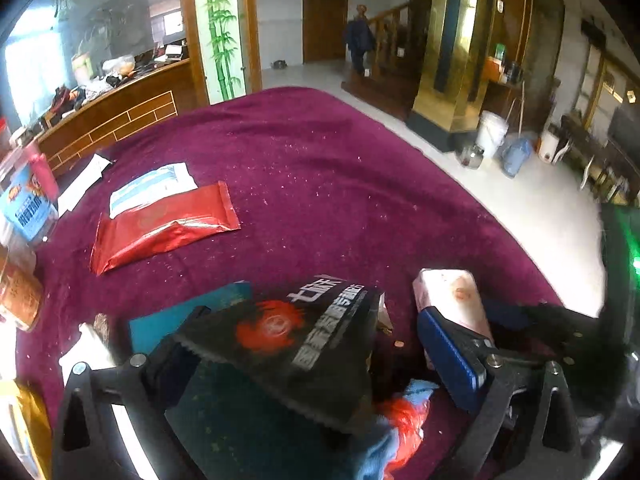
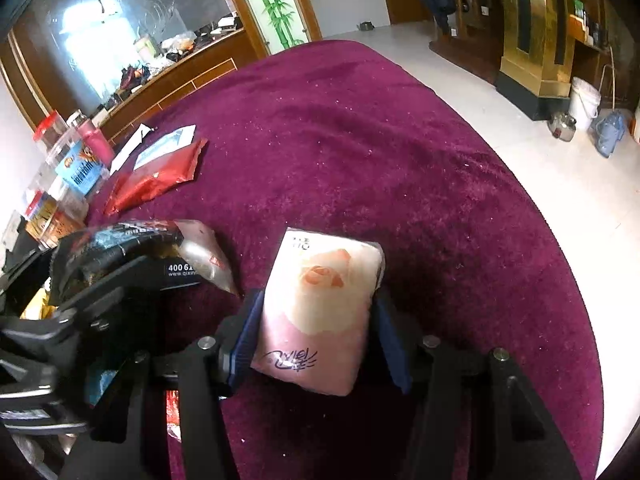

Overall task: Organize soft objects
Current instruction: 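Grasp the black printed pouch with left tool while right tool grasps pink tissue pack, then place the black pouch in the tray with left tool while right tool places pink tissue pack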

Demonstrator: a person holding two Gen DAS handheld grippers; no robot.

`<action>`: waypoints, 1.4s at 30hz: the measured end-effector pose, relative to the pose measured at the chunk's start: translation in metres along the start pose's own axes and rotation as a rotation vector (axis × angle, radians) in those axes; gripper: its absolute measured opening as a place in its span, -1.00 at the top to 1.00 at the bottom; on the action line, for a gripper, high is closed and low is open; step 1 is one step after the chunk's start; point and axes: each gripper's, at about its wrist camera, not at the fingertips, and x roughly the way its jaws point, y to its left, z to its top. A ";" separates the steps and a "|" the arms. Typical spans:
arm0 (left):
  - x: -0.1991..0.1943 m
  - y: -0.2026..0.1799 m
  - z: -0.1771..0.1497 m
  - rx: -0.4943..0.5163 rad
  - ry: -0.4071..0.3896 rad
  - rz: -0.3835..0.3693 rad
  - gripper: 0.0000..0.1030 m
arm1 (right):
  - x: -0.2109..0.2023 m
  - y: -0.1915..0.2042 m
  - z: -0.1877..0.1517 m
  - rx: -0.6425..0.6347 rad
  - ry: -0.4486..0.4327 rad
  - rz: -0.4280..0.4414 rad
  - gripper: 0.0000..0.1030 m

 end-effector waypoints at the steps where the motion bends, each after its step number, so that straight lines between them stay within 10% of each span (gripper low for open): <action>1: 0.002 -0.002 0.001 0.003 0.019 0.007 -0.27 | 0.001 0.001 0.000 -0.001 -0.001 -0.001 -0.05; 4: 0.003 -0.004 -0.001 0.009 0.042 -0.015 0.20 | 0.000 -0.004 0.001 0.022 -0.002 0.022 -0.05; 20: -0.172 0.058 -0.084 -0.212 -0.206 -0.087 0.21 | -0.020 -0.006 0.002 0.039 -0.140 0.093 -0.01; 34: -0.281 0.274 -0.322 -0.726 -0.106 0.336 0.20 | -0.072 0.037 -0.013 -0.038 -0.239 0.115 -0.01; 42: -0.239 0.305 -0.327 -0.723 0.003 0.414 0.16 | -0.124 0.172 -0.053 -0.322 -0.213 0.287 -0.01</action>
